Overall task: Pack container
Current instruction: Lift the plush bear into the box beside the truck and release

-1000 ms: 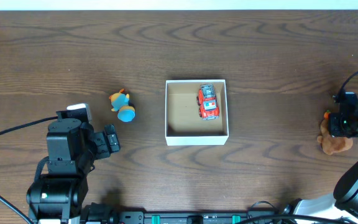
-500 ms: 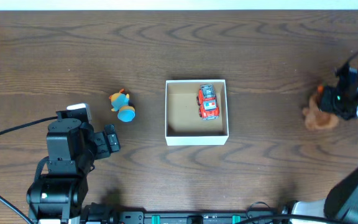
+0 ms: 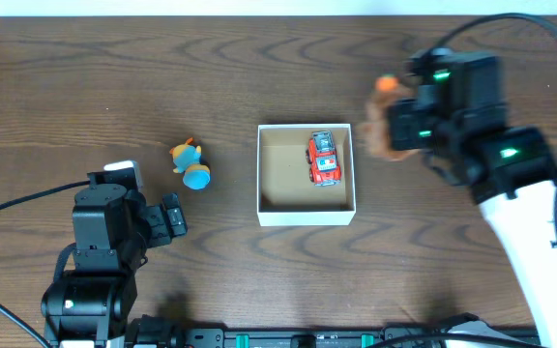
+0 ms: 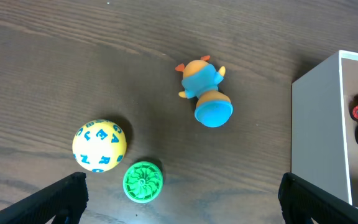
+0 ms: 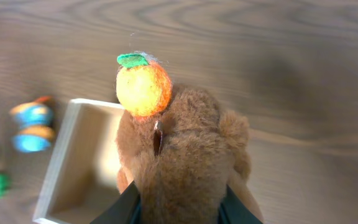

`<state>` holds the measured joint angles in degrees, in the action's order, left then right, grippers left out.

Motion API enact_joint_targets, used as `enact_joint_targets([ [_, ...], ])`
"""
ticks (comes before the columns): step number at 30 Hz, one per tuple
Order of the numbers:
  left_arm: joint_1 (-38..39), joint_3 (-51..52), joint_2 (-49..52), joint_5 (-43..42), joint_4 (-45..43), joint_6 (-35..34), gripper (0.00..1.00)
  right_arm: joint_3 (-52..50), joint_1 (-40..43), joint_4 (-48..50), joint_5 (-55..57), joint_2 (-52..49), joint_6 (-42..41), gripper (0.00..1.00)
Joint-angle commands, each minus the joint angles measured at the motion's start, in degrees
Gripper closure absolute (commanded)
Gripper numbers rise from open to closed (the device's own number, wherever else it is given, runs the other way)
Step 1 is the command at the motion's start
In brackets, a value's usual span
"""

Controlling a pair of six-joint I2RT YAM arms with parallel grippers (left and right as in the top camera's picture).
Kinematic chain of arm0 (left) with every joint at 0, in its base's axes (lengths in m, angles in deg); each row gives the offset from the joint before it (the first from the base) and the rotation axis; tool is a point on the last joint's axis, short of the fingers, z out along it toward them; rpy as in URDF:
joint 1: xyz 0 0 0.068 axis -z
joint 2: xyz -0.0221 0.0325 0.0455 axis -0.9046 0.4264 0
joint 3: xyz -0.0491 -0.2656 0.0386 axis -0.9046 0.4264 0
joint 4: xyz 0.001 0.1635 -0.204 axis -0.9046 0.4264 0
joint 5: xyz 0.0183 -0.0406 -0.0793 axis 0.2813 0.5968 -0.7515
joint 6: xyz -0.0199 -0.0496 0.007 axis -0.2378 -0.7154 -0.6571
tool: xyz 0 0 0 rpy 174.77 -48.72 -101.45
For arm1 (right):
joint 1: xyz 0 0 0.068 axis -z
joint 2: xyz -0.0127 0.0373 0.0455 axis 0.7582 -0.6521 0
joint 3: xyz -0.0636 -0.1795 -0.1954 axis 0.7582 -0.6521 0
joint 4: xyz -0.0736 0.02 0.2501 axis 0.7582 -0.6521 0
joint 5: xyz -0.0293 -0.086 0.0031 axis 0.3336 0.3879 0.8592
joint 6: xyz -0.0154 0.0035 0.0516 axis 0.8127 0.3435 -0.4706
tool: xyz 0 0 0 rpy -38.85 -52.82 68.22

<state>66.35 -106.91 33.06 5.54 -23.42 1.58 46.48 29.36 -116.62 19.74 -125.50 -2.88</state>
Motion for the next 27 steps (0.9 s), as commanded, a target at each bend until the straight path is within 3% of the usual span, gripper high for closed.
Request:
enact_joint_targets([
  [1,-0.3,-1.0,0.0,0.0,0.0,-0.3,0.02,1.0,-8.5,1.7,6.8,-1.9,-8.4,0.99],
  [10,-0.3,-1.0,0.0,0.0,0.0,-0.3,0.02,1.0,-19.0,4.7,9.1,-14.8,-14.8,0.99],
  [27,-0.3,-1.0,0.0,0.0,1.4,-0.3,0.02,1.0,-19.2,12.5,6.3,-32.3,-17.2,0.97],
])
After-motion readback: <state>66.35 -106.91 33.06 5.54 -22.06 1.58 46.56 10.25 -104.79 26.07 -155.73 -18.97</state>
